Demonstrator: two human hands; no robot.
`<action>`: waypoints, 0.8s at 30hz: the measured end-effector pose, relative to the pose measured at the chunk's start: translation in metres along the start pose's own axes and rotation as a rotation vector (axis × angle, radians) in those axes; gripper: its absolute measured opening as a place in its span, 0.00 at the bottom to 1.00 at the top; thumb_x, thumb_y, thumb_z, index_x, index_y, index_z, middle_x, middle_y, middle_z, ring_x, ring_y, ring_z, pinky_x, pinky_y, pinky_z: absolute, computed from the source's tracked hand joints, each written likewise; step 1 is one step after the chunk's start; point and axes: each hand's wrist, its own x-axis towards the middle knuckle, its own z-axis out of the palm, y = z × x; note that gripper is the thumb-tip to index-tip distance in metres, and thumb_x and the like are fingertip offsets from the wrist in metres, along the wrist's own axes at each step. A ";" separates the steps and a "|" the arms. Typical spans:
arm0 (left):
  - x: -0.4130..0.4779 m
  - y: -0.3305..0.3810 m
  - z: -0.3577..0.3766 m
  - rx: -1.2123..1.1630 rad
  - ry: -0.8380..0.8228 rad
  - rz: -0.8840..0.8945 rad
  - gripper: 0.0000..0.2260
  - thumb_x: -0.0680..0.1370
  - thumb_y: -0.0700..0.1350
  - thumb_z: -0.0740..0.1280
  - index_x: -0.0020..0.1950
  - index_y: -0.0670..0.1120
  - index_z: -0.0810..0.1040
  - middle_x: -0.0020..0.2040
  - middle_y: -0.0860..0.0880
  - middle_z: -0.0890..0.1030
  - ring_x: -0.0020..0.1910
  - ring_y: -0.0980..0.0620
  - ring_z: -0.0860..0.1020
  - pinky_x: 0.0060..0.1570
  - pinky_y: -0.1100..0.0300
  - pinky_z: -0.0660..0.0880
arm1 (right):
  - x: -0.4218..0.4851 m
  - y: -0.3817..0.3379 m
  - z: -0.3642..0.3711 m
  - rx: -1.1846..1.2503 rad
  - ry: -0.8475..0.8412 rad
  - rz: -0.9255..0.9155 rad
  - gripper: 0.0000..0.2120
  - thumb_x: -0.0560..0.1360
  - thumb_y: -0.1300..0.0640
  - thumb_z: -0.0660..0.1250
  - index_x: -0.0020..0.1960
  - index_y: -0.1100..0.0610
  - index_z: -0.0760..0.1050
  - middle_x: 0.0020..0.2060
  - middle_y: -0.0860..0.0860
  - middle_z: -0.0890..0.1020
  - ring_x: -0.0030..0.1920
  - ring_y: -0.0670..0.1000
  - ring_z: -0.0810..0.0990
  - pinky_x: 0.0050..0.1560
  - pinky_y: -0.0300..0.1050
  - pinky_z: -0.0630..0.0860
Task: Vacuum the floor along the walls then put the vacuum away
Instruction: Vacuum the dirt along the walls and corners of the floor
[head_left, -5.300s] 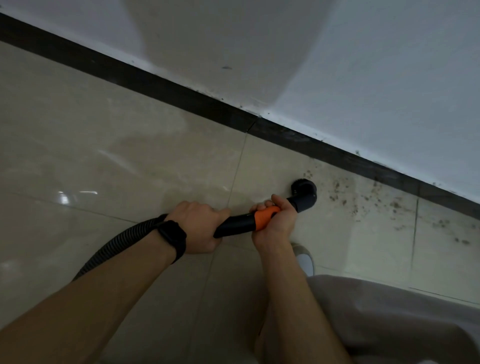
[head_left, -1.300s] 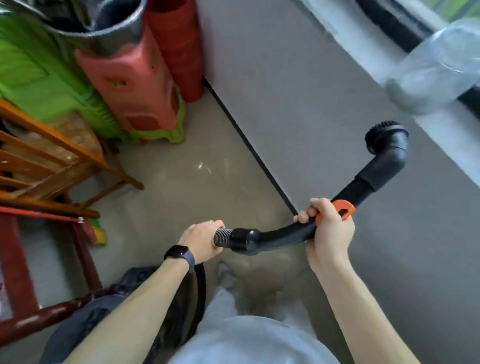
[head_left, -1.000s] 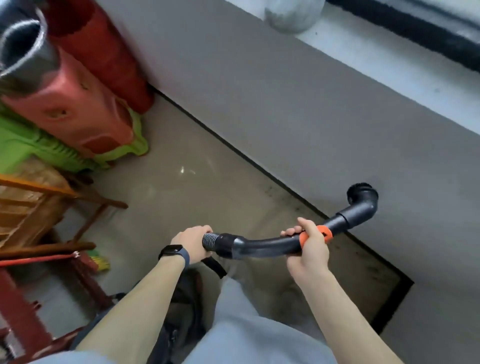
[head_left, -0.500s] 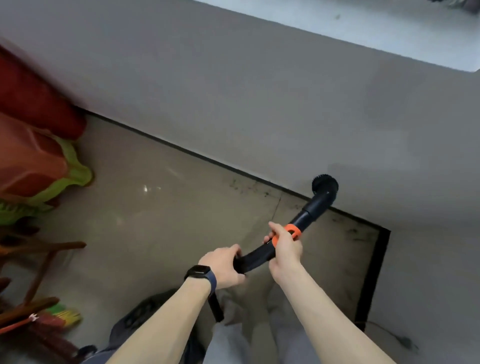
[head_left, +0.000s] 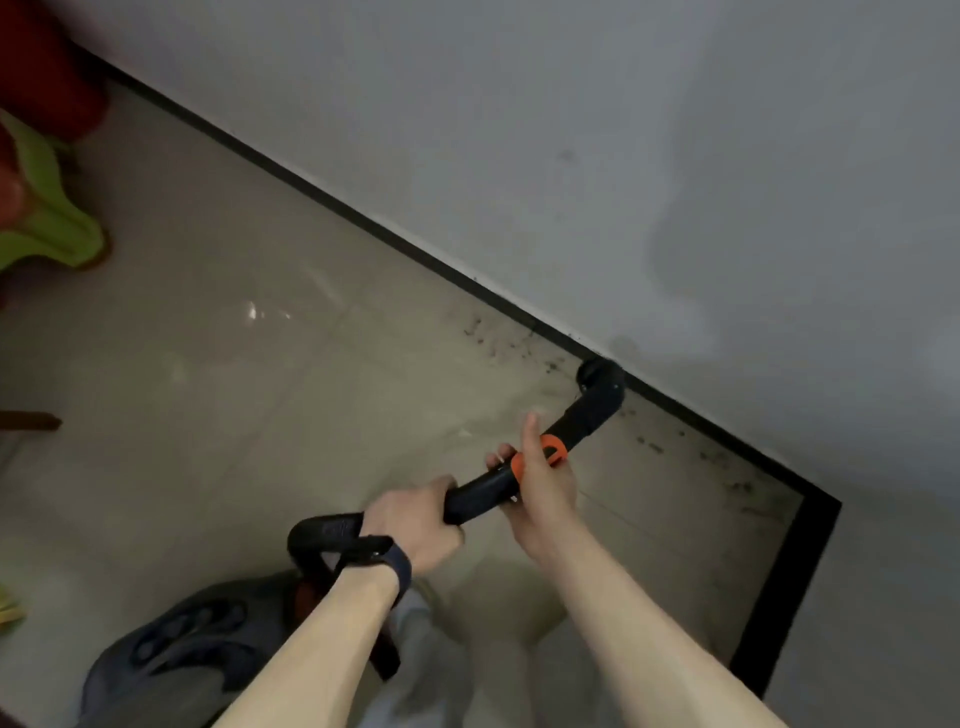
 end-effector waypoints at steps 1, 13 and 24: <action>0.015 -0.010 0.013 0.003 0.004 -0.017 0.09 0.64 0.53 0.62 0.43 0.57 0.67 0.35 0.53 0.76 0.38 0.46 0.77 0.32 0.57 0.69 | 0.024 0.010 0.002 -0.027 -0.001 0.006 0.20 0.78 0.43 0.73 0.59 0.57 0.73 0.34 0.51 0.81 0.34 0.51 0.84 0.38 0.47 0.82; 0.203 -0.091 0.136 -0.182 -0.261 -0.225 0.19 0.66 0.69 0.69 0.42 0.55 0.76 0.33 0.54 0.83 0.31 0.54 0.82 0.38 0.57 0.80 | 0.284 0.092 0.016 -0.411 -0.138 0.047 0.25 0.82 0.49 0.69 0.71 0.62 0.67 0.45 0.55 0.82 0.35 0.50 0.87 0.33 0.44 0.82; 0.288 -0.146 0.247 -0.273 0.438 -0.274 0.16 0.71 0.63 0.64 0.55 0.59 0.76 0.31 0.58 0.72 0.30 0.54 0.72 0.28 0.62 0.66 | 0.386 0.130 0.065 -0.764 -0.492 -0.355 0.20 0.80 0.54 0.69 0.65 0.55 0.61 0.41 0.53 0.80 0.31 0.49 0.85 0.34 0.42 0.82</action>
